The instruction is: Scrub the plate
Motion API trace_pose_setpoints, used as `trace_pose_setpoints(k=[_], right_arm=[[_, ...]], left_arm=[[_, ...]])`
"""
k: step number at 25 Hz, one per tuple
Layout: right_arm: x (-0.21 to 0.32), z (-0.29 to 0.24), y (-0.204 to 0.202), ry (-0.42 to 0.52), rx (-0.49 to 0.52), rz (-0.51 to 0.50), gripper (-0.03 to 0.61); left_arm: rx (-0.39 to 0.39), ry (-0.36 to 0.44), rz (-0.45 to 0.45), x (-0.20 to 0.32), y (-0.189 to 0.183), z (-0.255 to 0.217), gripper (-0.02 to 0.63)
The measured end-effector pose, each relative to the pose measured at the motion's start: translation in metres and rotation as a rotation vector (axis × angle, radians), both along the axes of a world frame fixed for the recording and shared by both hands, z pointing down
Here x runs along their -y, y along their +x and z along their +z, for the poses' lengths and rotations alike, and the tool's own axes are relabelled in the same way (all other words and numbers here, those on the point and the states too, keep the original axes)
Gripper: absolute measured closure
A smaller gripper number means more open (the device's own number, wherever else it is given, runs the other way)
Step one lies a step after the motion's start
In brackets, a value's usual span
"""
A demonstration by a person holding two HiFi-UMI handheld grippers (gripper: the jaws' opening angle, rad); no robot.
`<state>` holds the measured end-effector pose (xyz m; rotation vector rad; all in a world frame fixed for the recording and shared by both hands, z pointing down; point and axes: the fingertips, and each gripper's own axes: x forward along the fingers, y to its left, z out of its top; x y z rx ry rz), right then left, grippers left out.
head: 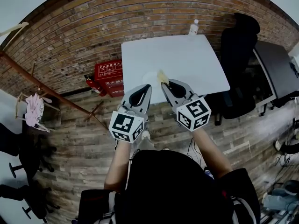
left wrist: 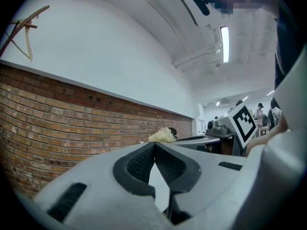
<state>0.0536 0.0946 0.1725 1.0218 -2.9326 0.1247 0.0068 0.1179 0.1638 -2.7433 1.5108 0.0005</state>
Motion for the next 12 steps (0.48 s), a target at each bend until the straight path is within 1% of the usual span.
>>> trace_pose_setpoints(k=[5,12], right_arm=[[-0.0004,-0.0011,-0.0005,0.008,0.001,-0.009,0.528],[-0.0027,-0.0023,-0.0053,0.015,0.006,-0.02,0.528]], left_arm=[[0.014,0.011,0.006,-0.0015,0.0034,-0.0003,0.594],[0.009,0.01,-0.004,-0.0025,-0.0016,0.0003,0.594]])
